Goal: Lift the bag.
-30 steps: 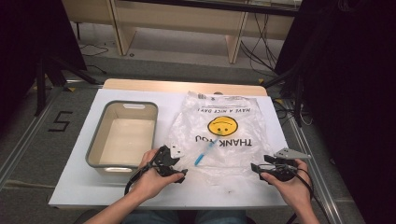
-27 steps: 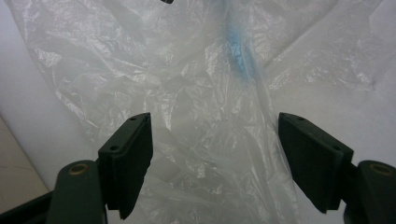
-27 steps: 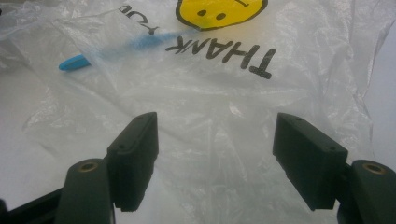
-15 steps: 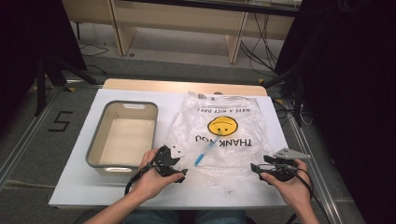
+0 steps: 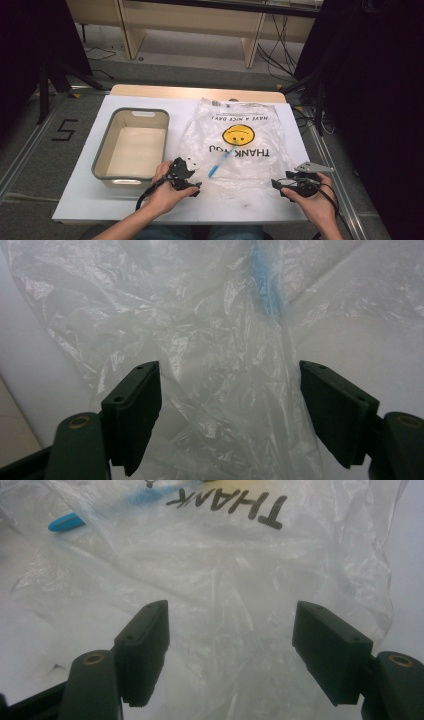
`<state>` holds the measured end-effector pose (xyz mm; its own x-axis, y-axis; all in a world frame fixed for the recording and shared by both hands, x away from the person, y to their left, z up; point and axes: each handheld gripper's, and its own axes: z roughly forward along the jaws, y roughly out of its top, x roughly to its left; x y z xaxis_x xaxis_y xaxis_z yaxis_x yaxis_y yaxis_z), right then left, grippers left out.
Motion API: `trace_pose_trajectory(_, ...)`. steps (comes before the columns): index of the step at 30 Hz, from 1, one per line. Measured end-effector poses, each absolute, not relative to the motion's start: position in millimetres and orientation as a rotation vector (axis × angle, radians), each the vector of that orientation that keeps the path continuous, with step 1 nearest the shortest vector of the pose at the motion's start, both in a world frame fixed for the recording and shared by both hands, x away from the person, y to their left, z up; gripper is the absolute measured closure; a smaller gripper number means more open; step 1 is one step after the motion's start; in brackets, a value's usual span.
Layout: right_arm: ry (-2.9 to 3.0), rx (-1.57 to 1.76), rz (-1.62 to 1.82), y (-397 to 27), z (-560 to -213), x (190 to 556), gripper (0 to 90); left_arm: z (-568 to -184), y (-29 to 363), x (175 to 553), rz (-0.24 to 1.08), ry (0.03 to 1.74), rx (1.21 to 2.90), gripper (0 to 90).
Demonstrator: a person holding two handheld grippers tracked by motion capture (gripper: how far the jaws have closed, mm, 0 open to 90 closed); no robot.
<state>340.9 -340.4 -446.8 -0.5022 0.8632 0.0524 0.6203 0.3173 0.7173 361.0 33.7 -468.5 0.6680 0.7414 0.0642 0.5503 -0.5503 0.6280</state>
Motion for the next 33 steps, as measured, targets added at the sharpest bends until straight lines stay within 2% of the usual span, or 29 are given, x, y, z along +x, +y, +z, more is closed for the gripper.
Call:
trace_pose_trajectory(15,2.354,1.329,0.953,-343,-454,328,28.9,-477,27,360,0.446,1.053,2.376,26.3)
trace_pose_trajectory(24,2.253,1.212,1.049,-340,-434,320,28.4,-477,27,360,0.421,1.068,2.374,28.3)
trace_pose_trajectory(33,2.349,1.358,0.812,-349,-453,319,27.3,-478,31,362,0.334,1.146,2.336,32.6)
